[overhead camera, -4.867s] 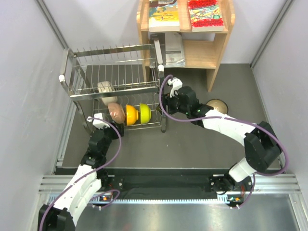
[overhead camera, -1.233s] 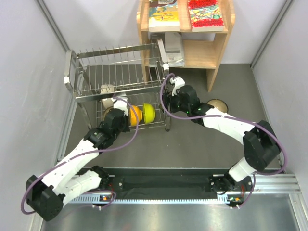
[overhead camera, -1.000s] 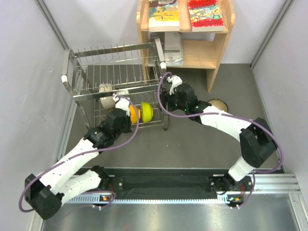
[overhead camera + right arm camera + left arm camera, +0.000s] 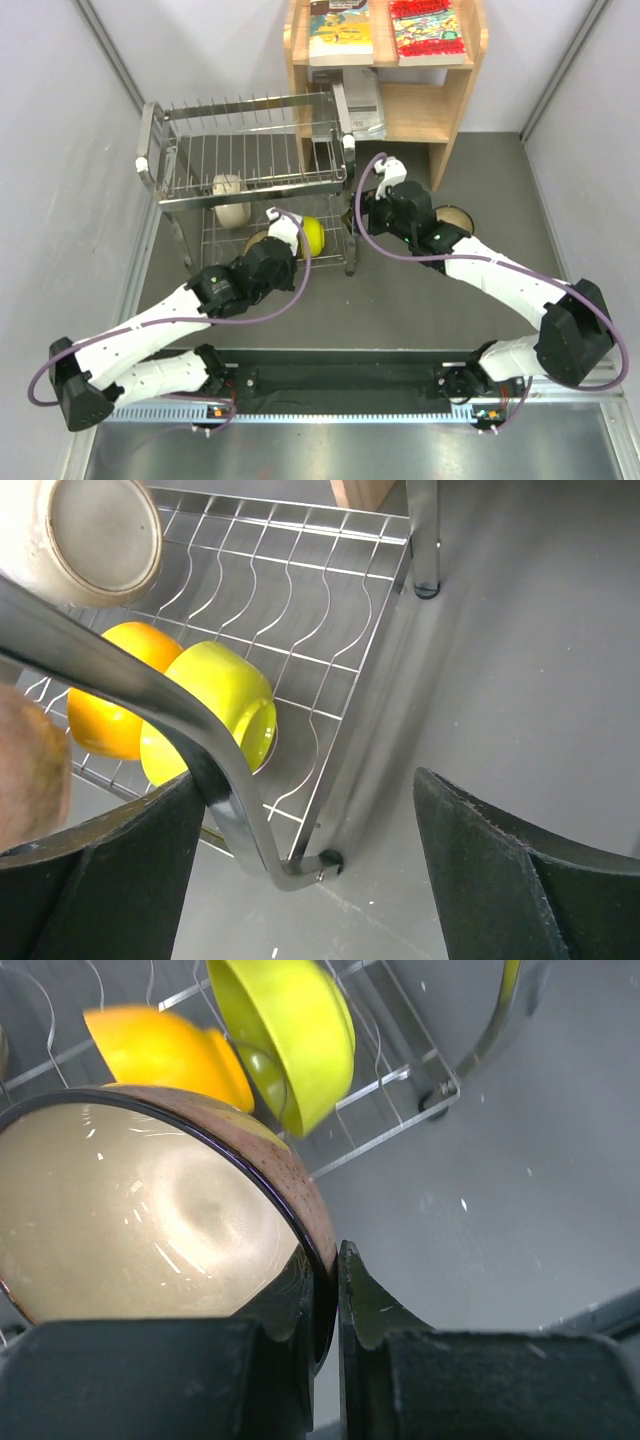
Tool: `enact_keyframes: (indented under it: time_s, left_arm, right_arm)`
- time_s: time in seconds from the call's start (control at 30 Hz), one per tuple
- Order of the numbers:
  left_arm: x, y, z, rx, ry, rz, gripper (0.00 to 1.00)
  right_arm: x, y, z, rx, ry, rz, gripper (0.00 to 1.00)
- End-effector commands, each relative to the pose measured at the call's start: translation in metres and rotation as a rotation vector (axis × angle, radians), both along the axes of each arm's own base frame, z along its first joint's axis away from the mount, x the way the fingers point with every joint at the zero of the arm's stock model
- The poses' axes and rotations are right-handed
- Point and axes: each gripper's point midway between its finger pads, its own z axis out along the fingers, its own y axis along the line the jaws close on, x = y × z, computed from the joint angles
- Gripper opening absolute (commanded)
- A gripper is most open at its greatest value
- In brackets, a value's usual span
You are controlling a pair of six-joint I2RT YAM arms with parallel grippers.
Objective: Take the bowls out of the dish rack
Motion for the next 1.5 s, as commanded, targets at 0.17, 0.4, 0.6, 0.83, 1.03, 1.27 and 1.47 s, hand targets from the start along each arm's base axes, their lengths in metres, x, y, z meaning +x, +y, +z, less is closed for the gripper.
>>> enact_keyframes:
  time_s: [0.17,0.4,0.6,0.83,1.03,1.27,1.47]
  left_arm:
    - [-0.020,-0.012,0.031,-0.122,0.021,-0.057,0.00]
    - [-0.028,-0.058,0.012,-0.075,0.045,-0.165,0.00]
    - [-0.032,-0.096,-0.002,0.001,0.053,-0.229,0.00]
    - [-0.032,-0.127,-0.017,0.028,0.061,-0.271,0.00]
    - [-0.045,-0.160,-0.028,0.051,0.064,-0.330,0.00]
    - [-0.062,-0.200,-0.029,0.075,0.044,-0.402,0.00]
    - [-0.070,-0.242,-0.048,0.174,0.047,-0.472,0.00]
  right_arm:
    - [0.028,0.006,0.007,-0.011,-0.017,-0.046,0.81]
    - [0.033,0.008,0.013,0.005,-0.049,-0.052,0.83]
    - [0.030,0.004,0.015,-0.034,-0.034,-0.040,0.84]
    - [-0.005,-0.045,0.043,-0.023,-0.072,-0.117,0.85]
    - [-0.020,-0.072,0.049,-0.061,-0.067,-0.161,0.86]
    - [-0.021,-0.098,0.051,-0.089,-0.065,-0.241,0.85]
    - [-0.029,-0.147,0.070,-0.082,-0.093,-0.374,0.85]
